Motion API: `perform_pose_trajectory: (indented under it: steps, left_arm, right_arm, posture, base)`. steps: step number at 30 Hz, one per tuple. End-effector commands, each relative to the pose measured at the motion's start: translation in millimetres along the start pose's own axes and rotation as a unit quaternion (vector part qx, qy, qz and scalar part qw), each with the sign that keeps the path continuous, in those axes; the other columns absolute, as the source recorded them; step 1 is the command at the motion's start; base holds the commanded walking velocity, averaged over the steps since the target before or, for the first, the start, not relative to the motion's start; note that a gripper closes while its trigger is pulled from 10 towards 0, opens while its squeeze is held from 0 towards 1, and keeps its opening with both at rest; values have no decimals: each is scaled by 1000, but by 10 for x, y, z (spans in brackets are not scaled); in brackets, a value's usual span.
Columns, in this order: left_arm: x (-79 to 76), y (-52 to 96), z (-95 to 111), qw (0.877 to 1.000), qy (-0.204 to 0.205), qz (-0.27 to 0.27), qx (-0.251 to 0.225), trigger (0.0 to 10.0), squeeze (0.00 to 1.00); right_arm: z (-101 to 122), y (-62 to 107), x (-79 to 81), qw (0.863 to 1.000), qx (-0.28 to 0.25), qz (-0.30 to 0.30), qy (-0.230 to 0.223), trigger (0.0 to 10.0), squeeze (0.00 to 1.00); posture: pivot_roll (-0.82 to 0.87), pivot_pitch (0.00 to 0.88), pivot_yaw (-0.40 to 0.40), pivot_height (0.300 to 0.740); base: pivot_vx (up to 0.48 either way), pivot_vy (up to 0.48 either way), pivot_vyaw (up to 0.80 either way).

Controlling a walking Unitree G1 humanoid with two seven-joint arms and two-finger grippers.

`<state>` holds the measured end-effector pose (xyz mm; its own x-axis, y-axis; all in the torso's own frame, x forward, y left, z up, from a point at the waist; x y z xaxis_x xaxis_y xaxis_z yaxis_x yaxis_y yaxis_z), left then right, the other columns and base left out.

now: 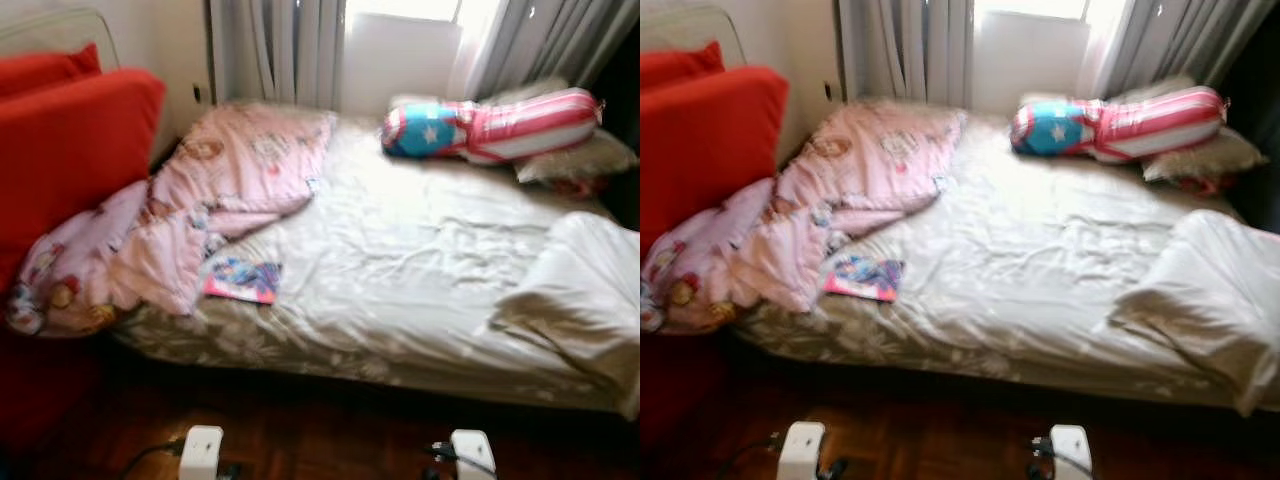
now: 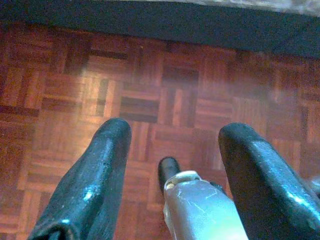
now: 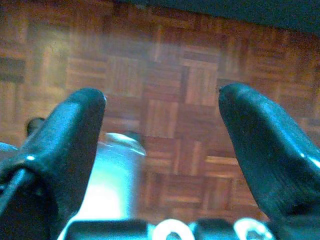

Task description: Clean up the room

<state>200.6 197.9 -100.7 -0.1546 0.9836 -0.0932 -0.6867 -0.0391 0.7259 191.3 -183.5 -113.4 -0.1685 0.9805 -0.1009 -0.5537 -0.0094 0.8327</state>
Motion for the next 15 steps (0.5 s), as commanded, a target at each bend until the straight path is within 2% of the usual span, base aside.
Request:
perform_pose_trajectory:
  steps: [1,10,15]
  left_arm:
    - [-44,10,-61,1000,-3,-7,9,10000,0]
    - [-25,12,-66,1000,-2,-5,11,10000,0]
    - [0,5,-47,1000,6,4,11,10000,0]
  right_arm:
    - [29,4,-77,1000,-7,-8,4,10000,0]
    - [39,3,-82,1000,-9,-9,3,10000,0]
    - [47,1,-86,1000,-9,-12,-1,10000,0]
  posture:
    - [35,0,-66,740]
    - [37,0,-69,740]
    - [39,9,-71,740]
  base:
    - [0,-300,0]
    - [0,-297,0]
    - [0,0,0]
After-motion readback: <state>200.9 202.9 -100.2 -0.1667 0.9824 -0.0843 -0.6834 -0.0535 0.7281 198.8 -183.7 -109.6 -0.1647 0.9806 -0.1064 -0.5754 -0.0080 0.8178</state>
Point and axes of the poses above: a point about 5 cm out from each wrist's last joint towards the gripper, its own y axis pointing back from the gripper into the wrist, its own z axis along the axis of the wrist's last joint, x = y × z, the point moved 3 cm from there along -y, pointing out of the wrist towards the gripper, and after that the axes turned 13 degrees about y, right-handed, at the moved point
